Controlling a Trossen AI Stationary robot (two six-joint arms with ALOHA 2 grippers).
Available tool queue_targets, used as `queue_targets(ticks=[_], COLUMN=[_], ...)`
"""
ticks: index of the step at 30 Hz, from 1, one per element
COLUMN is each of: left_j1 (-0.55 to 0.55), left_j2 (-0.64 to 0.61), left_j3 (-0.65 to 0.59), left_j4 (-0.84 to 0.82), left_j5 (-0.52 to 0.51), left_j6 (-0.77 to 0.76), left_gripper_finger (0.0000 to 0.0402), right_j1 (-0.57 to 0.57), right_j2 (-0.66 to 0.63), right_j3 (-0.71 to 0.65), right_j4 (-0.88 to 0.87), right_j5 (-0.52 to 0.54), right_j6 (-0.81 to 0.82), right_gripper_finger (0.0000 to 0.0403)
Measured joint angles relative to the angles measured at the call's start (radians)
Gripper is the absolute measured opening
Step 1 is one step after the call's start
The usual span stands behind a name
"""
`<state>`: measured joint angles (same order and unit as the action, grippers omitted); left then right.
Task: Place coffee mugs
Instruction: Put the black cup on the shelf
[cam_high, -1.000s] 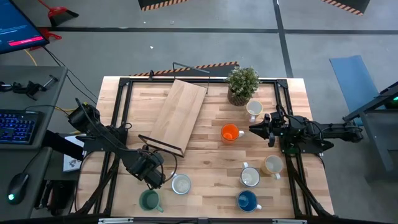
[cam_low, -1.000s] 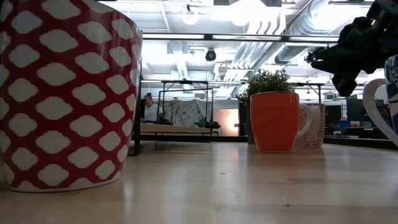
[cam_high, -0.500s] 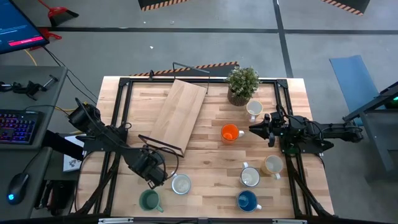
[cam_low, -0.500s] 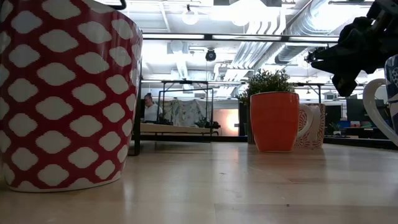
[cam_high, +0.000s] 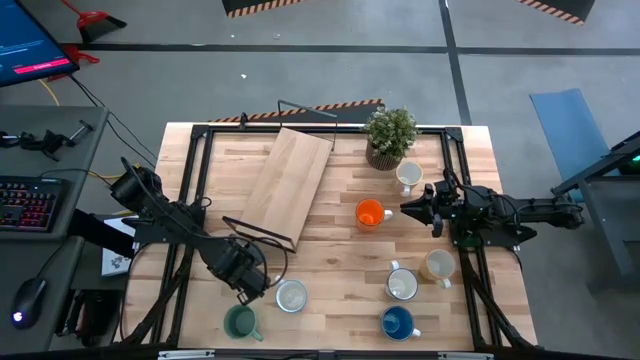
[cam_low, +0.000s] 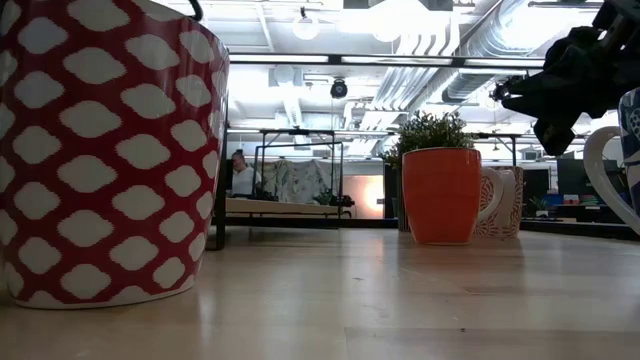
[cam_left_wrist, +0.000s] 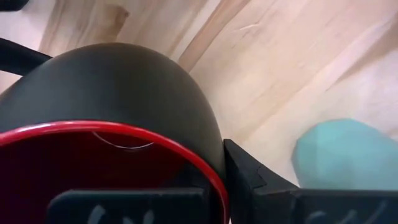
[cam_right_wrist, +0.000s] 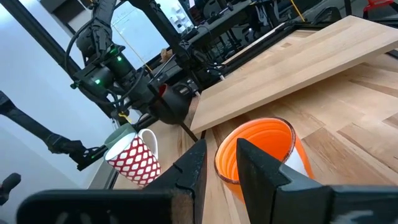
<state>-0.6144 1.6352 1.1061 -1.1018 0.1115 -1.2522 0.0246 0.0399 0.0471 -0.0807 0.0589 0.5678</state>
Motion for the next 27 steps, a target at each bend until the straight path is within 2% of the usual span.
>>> queue_targets(ticks=[5,16,18,24,27], left_j1=[0.000,-0.003,0.005,0.052,0.090], left_j2=[-0.021,-0.157,-0.194,-0.281,-0.310], left_j3=[0.024,0.250,0.264,0.325,0.369], left_j4=[-0.073,-0.475,-0.478,-0.482,-0.467], left_j5=[0.010,0.010,0.008,-0.098,-0.126], left_j6=[-0.008,-0.029,-0.020,-0.053,-0.016], left_gripper_finger=[0.0005,0.0005,0.0004,0.0004,0.0004], right_j1=[0.000,0.000,0.000,0.000,0.000], right_j2=[0.000,0.000,0.000,0.001,0.002], right_j3=[0.000,0.000,0.000,0.000,0.000], right_j4=[0.000,0.000,0.000,0.000,0.000], right_j5=[0.000,0.000,0.000,0.000,0.000], right_j6=[0.000,0.000,0.000,0.000,-0.002], right_gripper_finger=[0.0074,0.0074,0.0074,0.0074,0.0074])
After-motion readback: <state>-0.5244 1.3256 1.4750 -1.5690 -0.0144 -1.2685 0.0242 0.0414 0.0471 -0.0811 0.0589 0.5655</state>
